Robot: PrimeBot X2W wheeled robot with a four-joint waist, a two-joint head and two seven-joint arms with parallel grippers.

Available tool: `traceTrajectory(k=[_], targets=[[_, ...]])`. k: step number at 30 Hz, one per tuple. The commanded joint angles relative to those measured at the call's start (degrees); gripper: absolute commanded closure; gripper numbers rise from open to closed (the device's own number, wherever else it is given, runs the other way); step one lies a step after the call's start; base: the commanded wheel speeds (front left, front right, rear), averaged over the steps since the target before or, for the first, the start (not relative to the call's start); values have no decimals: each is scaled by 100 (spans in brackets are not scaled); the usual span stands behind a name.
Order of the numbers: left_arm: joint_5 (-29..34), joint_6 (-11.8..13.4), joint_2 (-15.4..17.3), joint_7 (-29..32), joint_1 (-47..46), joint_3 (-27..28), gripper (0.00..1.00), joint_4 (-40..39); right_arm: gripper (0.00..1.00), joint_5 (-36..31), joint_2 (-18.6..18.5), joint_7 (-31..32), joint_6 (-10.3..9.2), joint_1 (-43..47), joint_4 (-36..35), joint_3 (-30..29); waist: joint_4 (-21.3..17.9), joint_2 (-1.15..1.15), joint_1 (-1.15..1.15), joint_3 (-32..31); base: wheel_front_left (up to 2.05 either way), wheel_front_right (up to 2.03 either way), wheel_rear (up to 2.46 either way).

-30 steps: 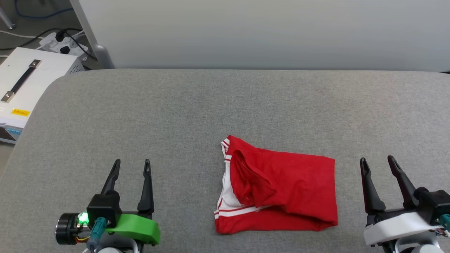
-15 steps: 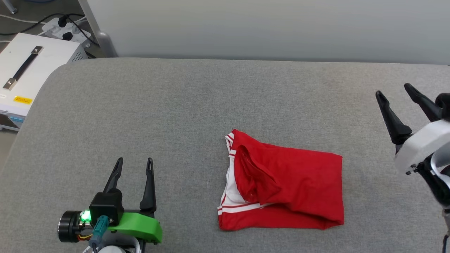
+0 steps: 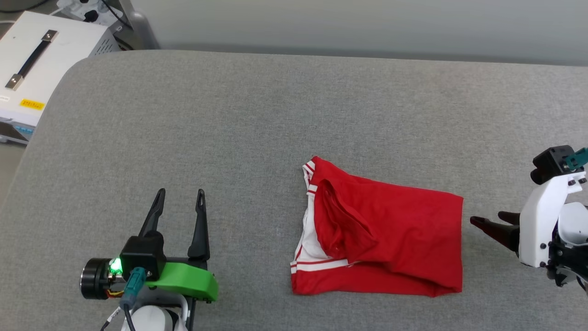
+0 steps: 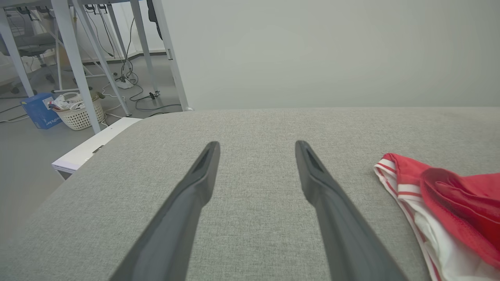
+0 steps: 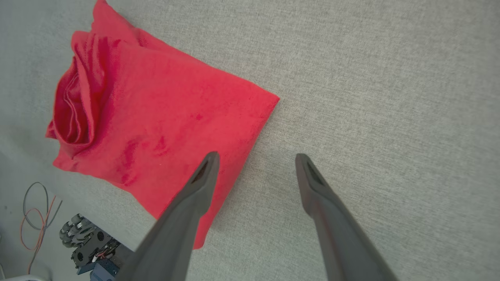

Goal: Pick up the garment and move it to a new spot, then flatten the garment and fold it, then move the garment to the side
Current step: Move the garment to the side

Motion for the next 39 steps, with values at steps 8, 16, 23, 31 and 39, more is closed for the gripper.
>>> traceTrajectory(k=[8, 16, 23, 31, 39], targets=[[-10, -74, -65, -34, -349, -85, 0, 52, 0, 93, 439, -51, -5, 135, 538, 76, 378, 0, 0, 377, 0, 0, 0], [-12, -59, -99, -34, -426, -150, 0, 88, 0, -28, 654, -517, -5, 323, 1262, 527, 569, 0, 0, 451, 0, 0, 0], [-26, -23, -117, -34, -378, -150, 0, 133, 100, -204, 481, -1422, -5, 143, 1294, 860, 530, 0, 0, 343, 0, 0, 0], [-1, 11, -121, -34, -160, -87, 0, 137, 100, -440, 138, -2146, -5, -321, 807, 1283, 106, 0, 0, 58, 0, 0, 0], [-18, 49, -124, -34, -61, 23, 0, -10, 100, -756, -499, -2193, -5, -758, 266, 1599, -744, 0, 0, 122, 0, 0, 0]])
